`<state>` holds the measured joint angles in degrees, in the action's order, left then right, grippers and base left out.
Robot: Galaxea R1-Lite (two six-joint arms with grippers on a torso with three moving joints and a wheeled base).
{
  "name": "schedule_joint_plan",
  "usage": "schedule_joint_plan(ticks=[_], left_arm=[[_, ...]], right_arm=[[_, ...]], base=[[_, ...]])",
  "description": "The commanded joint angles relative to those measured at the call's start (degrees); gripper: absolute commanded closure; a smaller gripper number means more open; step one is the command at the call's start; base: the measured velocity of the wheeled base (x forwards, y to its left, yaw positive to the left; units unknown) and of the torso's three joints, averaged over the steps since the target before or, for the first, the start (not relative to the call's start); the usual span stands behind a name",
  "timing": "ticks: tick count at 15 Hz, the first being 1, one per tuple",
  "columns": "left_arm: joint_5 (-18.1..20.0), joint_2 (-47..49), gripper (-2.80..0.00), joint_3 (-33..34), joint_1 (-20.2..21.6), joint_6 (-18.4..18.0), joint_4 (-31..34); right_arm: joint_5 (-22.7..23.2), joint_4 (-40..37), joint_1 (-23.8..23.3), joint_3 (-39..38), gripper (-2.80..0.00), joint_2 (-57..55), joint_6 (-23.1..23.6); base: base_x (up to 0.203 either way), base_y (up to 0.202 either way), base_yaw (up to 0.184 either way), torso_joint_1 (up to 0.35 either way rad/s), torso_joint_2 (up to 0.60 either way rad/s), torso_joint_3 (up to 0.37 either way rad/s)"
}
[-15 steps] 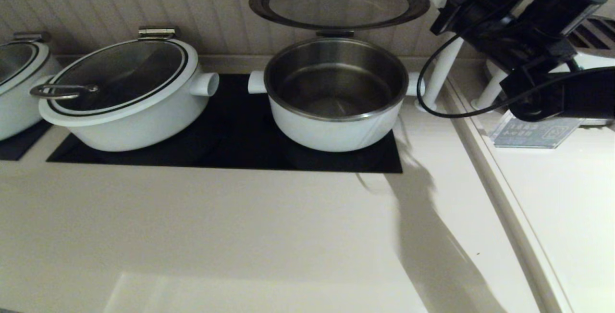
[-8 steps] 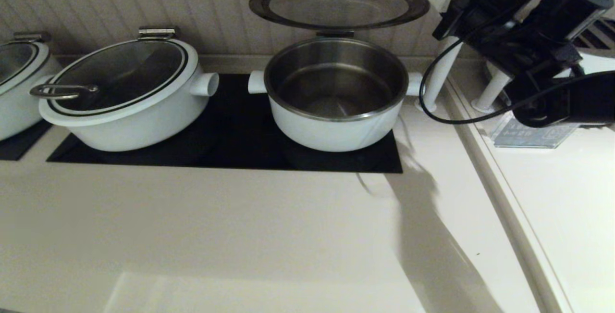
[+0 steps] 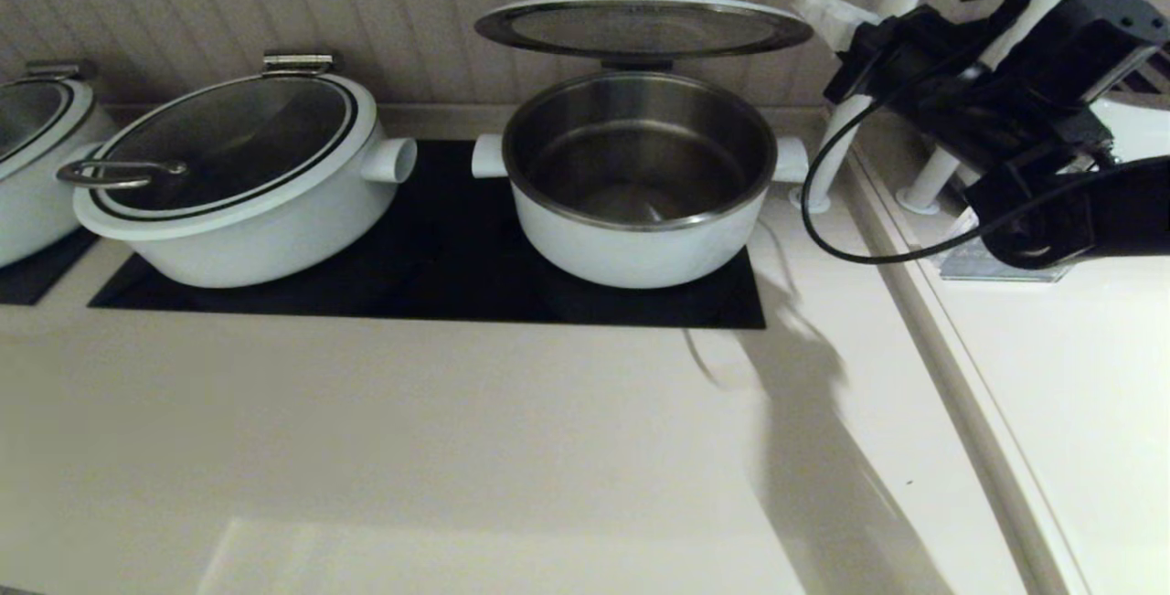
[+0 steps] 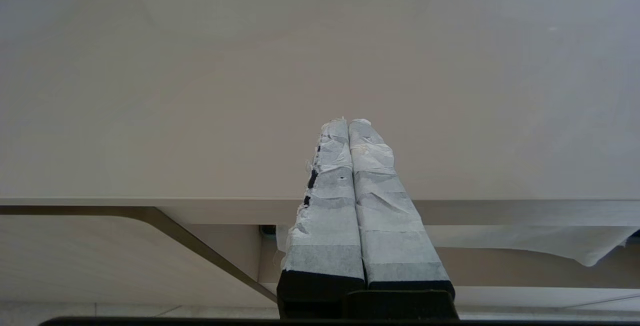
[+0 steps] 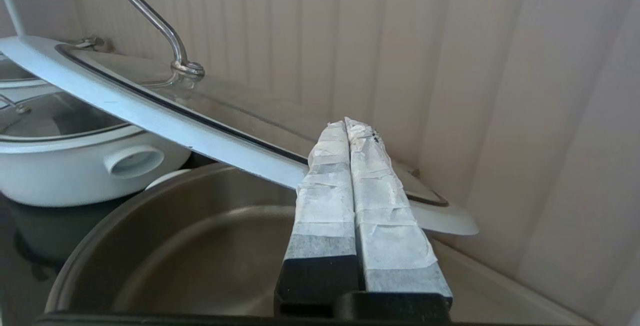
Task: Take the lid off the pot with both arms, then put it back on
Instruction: Close the pot lid
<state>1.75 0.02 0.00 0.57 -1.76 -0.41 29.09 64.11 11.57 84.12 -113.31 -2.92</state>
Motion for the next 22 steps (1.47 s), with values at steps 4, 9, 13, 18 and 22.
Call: schedule_joint_plan(ticks=[4, 9, 13, 18, 22], left_arm=[[0.0, 0.0, 0.00, 0.0, 0.0, 0.0, 0.0], [0.0, 0.0, 0.00, 0.0, 0.0, 0.0, 0.0], [0.0, 0.0, 0.00, 0.0, 0.0, 0.0, 0.0], [0.0, 0.0, 0.00, 0.0, 0.0, 0.0, 0.0], [0.0, 0.0, 0.00, 0.0, 0.0, 0.0, 0.0]], right_arm=[[0.9, 2.9, 0.1, -4.0, 0.00, 0.6, 0.0], [2.0, 6.5, 0.1, -9.0, 0.00, 1.2, 0.0], [4.1, 8.9, 0.1, -12.9, 0.00, 1.9, 0.2], [6.8, 12.5, 0.2, -16.2, 0.00, 1.9, 0.3], [7.9, 13.3, 0.2, -17.8, 0.00, 1.7, 1.4]], base=[[0.000, 0.000, 0.000, 0.000, 0.00, 0.000], [0.000, 0.000, 0.000, 0.000, 0.00, 0.000], [0.000, 0.000, 0.000, 0.000, 0.00, 0.000], [0.000, 0.000, 0.000, 0.000, 0.00, 0.000], [0.000, 0.000, 0.000, 0.000, 0.00, 0.000]])
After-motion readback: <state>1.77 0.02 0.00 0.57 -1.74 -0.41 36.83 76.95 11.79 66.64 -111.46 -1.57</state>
